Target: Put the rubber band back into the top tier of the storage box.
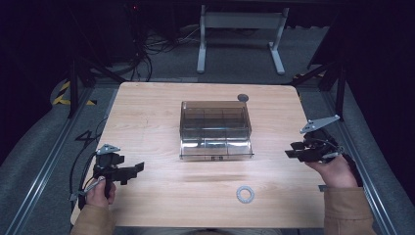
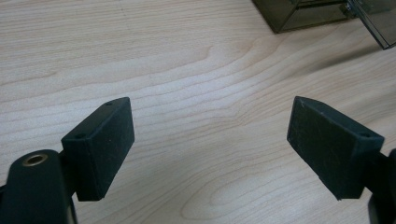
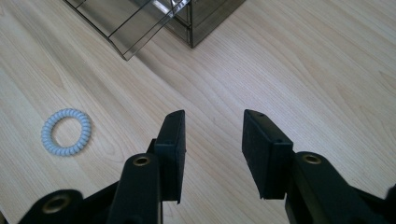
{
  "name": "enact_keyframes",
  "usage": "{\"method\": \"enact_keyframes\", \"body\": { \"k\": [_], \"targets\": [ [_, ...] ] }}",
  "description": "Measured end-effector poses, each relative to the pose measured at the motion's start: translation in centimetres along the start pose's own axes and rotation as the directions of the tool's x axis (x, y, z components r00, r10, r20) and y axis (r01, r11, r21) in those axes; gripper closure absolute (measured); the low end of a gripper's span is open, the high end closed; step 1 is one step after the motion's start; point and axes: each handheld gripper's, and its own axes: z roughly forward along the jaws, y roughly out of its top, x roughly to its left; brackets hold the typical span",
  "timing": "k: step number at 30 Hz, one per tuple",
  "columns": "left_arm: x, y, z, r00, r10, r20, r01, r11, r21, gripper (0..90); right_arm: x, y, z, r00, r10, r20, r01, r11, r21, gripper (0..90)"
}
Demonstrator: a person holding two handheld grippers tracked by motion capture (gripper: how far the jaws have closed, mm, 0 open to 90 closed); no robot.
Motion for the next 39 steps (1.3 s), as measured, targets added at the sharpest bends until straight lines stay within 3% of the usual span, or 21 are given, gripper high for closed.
{"method": "enact_keyframes", "body": {
  "k": [4, 11, 14, 27, 39],
  "targets": [
    [-0.1, 0.0, 0.1, 1.0, 0.003, 0.001, -0.003, 1.0, 0.001, 15.7, 0.2, 0.1, 0.1, 0.9998, -0.02, -0.006, 0.02, 1.0, 0.002, 61.2],
    [-0.1, 0.0, 0.1, 1.0, 0.006, 0.001, -0.006, 1.0, 0.005, 15.7, 1.0, 0.5, 0.8, 0.9941, -0.099, -0.045, 0.099, 0.995, -0.005, 62.0],
    [-0.1, 0.0, 0.1, 1.0, 0.008, 0.002, -0.008, 0.9999, 0.006, 15.7, 1.7, 0.8, 1.0, 0.9868, -0.144, -0.075, 0.143, 0.99, -0.009, 62.2],
    [-0.2, 0.0, 0.2, 0.9999, 0.01, 0.006, -0.01, 0.9999, 0.007, 15.7, 3.5, 1.7, 2.3, 0.969, -0.208, -0.133, 0.211, 0.977, 0.007, 62.1],
    [-0.3, 0.0, 0.2, 0.9999, 0.014, 0.008, -0.014, 0.9998, 0.012, 15.7, 5.2, 2.4, 2.8, 0.9416, -0.282, -0.184, 0.287, 0.958, 0.0, 61.6]
  ]
}}
